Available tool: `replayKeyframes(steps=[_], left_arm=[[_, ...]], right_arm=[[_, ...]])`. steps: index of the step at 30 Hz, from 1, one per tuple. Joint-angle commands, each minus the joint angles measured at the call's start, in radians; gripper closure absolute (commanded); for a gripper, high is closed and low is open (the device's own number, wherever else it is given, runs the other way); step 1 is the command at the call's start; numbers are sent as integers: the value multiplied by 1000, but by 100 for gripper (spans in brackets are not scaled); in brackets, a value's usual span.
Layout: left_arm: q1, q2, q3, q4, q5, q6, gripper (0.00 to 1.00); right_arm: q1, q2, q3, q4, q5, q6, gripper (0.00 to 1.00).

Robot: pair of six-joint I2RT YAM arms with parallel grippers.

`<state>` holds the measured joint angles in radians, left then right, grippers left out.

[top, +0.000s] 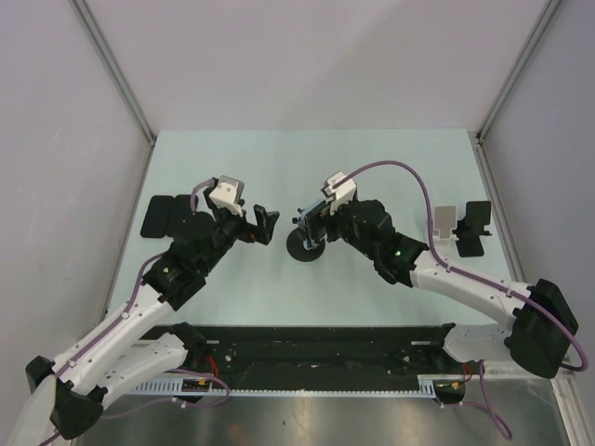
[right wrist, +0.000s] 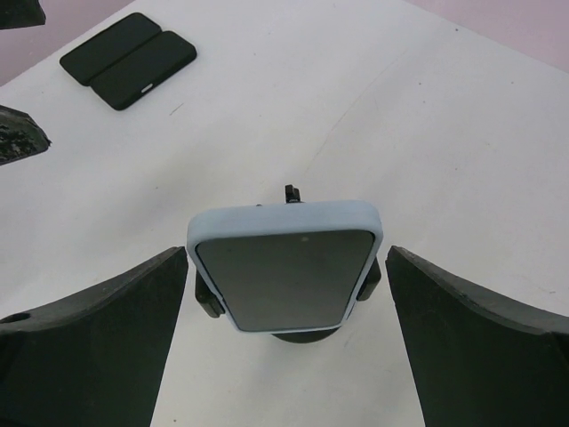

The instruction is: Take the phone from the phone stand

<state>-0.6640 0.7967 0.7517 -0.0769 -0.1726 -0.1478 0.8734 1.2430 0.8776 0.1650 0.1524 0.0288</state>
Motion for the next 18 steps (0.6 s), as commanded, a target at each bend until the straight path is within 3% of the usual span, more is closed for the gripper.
replayKeyframes(steps=[1, 14, 18], left_arm=[[10, 12, 11, 17, 15, 21, 0], [15, 4, -8, 19, 31, 45, 0], [14, -2, -25, 19, 45, 39, 0]], right_arm=[[6, 27, 55, 77, -5, -12, 0], [-4, 115, 69, 107, -5, -26, 0], [-1, 115, 69, 71, -24, -27, 9]])
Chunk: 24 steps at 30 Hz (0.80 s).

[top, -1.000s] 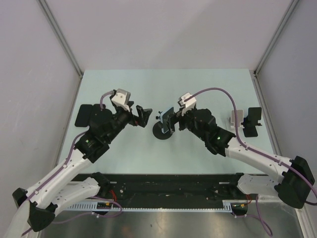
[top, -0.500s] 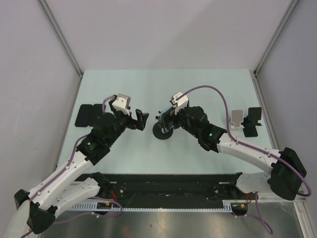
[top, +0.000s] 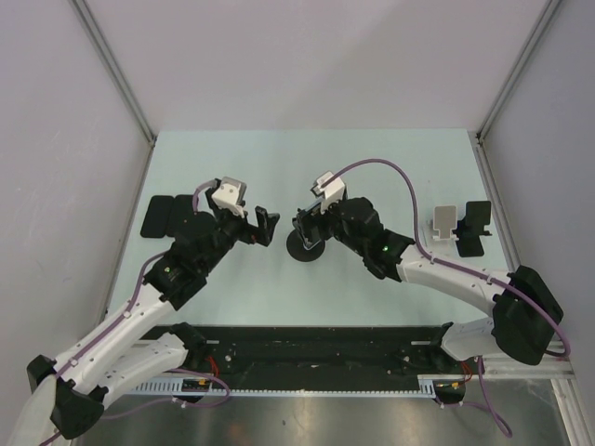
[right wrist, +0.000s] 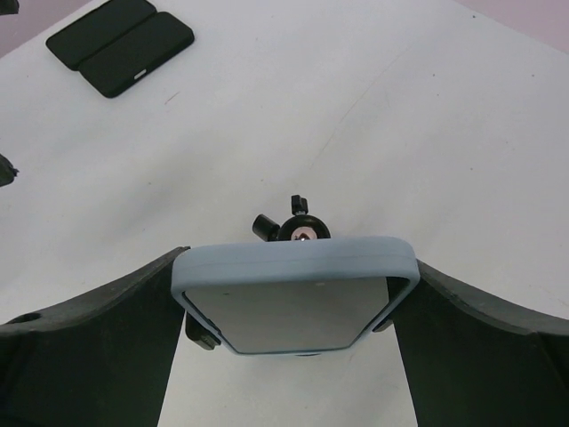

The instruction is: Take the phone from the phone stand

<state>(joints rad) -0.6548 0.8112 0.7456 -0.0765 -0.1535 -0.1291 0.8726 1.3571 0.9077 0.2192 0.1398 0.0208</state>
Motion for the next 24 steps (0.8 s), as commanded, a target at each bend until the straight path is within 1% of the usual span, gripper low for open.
replayKeyframes(steps=[1, 2, 5, 6, 7, 8, 9, 11, 12, 13, 17, 23, 24], left_arm=[[6, -18, -25, 18, 35, 20, 0], [6, -21, -32, 18, 48, 20, 0], [6, -24, -63, 18, 124, 46, 0], [6, -20, -75, 17, 146, 69, 0], [6, -17, -81, 17, 213, 78, 0], [6, -15, -87, 21, 245, 86, 0], [4, -11, -91, 20, 273, 107, 0], [-5, 5, -88, 20, 318, 123, 0], [-9, 14, -83, 21, 325, 126, 0], [-19, 31, -80, 21, 331, 153, 0], [-31, 89, -69, 29, 374, 161, 0], [-81, 175, -43, 53, 350, 135, 0], [-83, 189, -46, 73, 344, 94, 0]], right_arm=[[3, 0, 39, -4, -11, -19, 11], [3, 2, 39, -15, -11, -42, 14], [5, -7, 39, -49, -23, -44, 33], [6, -12, 39, -53, -31, -41, 47], [8, -19, 39, -57, -31, -39, 53], [9, -32, 39, -58, -31, -38, 60], [11, -41, 39, -58, -29, -36, 72], [9, -53, 39, -64, -23, -33, 83], [9, -67, 39, -66, -22, -27, 94], [11, -72, 39, -69, -22, -25, 99], [14, -96, 39, -80, -26, 7, 100], [19, -115, 39, -103, -20, 33, 100], [20, -116, 39, -106, -13, 37, 100]])
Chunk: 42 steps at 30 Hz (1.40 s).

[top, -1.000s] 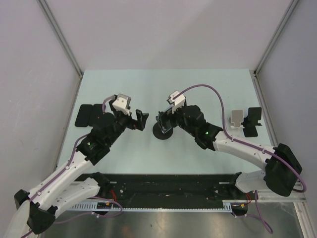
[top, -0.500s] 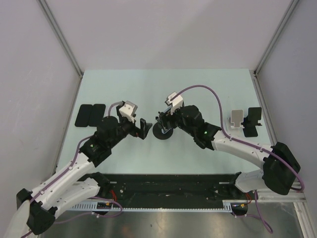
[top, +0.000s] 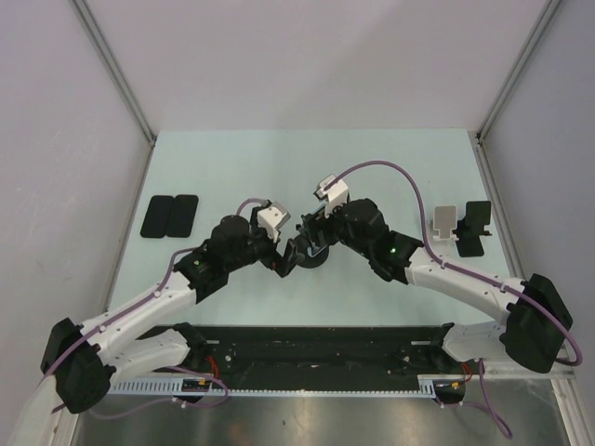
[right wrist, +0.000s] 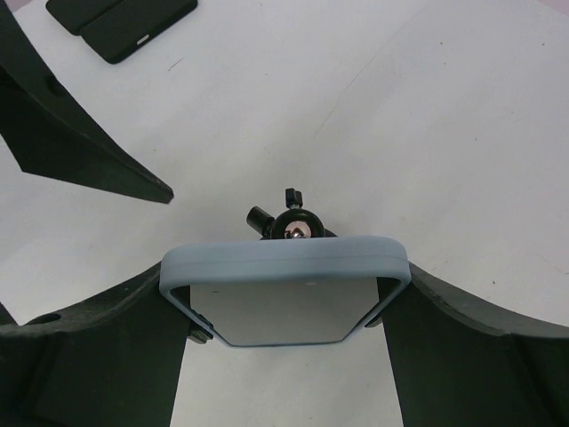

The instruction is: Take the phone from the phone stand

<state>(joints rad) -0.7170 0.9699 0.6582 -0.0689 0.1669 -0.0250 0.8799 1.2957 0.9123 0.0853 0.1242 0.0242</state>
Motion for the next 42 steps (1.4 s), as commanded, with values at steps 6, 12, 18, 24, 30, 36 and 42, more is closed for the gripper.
replayKeyframes(steps=[6, 12, 18, 24, 30, 36, 42], left_arm=[[-21, 64, 0, 207, 31, -121, 11], [-24, 96, 7, 254, 36, -142, 19], [-29, 122, 0, 282, 59, -139, 31], [-44, 131, 1, 323, 54, -151, 37], [-52, 139, 1, 336, 52, -161, 49], [-50, 92, -29, 336, 31, -139, 100], [-50, 50, -42, 304, -1, -121, 100]], right_arm=[[21, -64, 34, 2, 14, 51, 100], [25, -67, 34, -9, 2, 60, 100], [27, -72, 34, -13, -5, 65, 100], [36, -62, 34, -19, -8, 69, 100], [48, -67, 33, -35, 6, 69, 100], [48, -91, 17, -76, 23, 43, 100], [28, -137, -6, -117, 9, 39, 100]])
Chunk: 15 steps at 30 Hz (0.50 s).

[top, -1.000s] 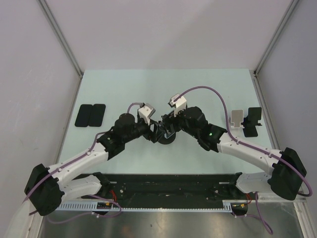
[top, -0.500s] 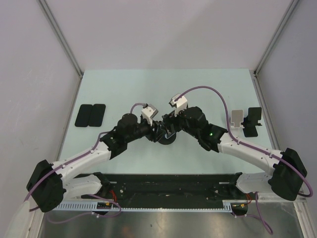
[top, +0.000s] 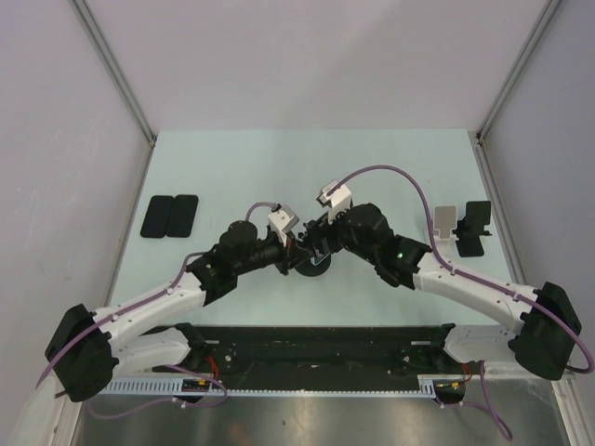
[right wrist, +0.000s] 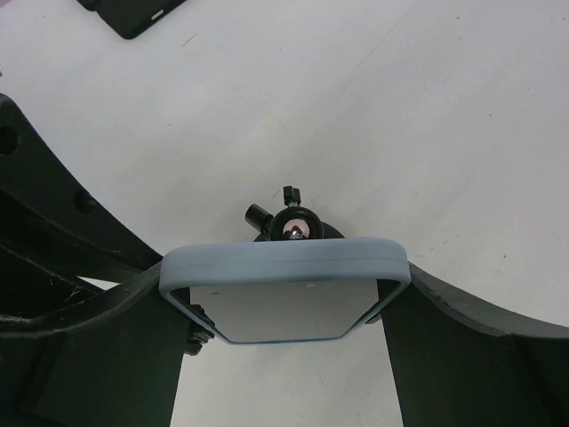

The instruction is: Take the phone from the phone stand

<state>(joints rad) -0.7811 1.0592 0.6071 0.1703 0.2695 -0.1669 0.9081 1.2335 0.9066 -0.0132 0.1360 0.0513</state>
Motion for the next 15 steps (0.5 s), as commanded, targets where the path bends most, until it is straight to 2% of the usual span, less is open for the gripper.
replayKeyframes(steps=[1, 5, 6, 7, 9, 10, 13, 15], left_arm=[[14, -39, 10, 58, -105, 18, 100], [14, -42, 6, 57, -112, -11, 99], [14, -48, 3, 57, -113, -22, 93], [13, -51, 2, 58, -113, -34, 73], [2, -65, -9, 64, -131, -60, 58], [-4, -71, -16, 70, -139, -66, 45], [-32, -88, -46, 116, -190, -85, 24], [-43, -94, -61, 135, -207, -85, 21]], right_arm=[[-3, -80, -6, -22, -3, 12, 100], [-3, -101, -17, -21, 10, 30, 100], [2, -103, -18, -16, 14, 38, 100], [5, -109, -20, -13, 22, 44, 100], [15, -111, -25, 1, 53, 67, 100], [20, -111, -25, 2, 62, 73, 100], [38, -101, -25, 2, 102, 97, 100], [44, -100, -23, 4, 120, 116, 100]])
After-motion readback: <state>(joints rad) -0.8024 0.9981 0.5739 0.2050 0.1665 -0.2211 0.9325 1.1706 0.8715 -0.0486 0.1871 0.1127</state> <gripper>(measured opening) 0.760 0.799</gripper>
